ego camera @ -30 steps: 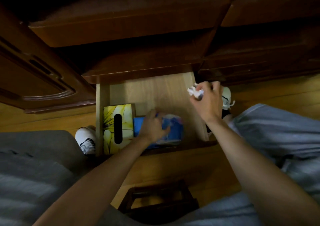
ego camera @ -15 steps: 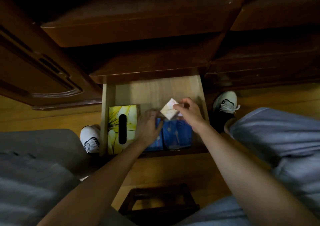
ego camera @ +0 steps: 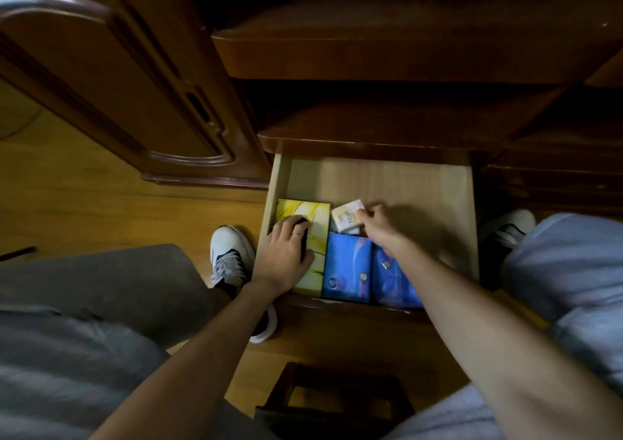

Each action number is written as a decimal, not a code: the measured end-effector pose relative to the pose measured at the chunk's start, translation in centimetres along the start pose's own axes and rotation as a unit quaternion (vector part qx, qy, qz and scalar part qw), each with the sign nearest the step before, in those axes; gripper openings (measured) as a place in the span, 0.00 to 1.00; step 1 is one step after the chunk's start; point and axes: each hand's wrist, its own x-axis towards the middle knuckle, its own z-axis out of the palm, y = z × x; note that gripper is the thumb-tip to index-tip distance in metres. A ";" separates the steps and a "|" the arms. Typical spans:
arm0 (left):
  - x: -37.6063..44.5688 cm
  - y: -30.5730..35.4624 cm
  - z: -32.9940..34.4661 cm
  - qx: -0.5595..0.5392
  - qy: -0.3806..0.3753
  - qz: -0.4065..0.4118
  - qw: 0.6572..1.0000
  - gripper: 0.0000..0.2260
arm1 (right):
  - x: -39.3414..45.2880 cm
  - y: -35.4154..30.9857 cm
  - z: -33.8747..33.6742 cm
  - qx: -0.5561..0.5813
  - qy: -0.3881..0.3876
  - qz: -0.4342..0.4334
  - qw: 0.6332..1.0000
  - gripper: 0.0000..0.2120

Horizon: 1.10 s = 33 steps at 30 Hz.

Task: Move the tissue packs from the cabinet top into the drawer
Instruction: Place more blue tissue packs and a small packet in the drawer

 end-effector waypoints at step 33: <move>1.5 2.1 0.4 -0.043 0.020 -0.064 0.997 0.23 | 3.4 0.8 -3.0 -0.090 0.090 -0.097 0.987 0.06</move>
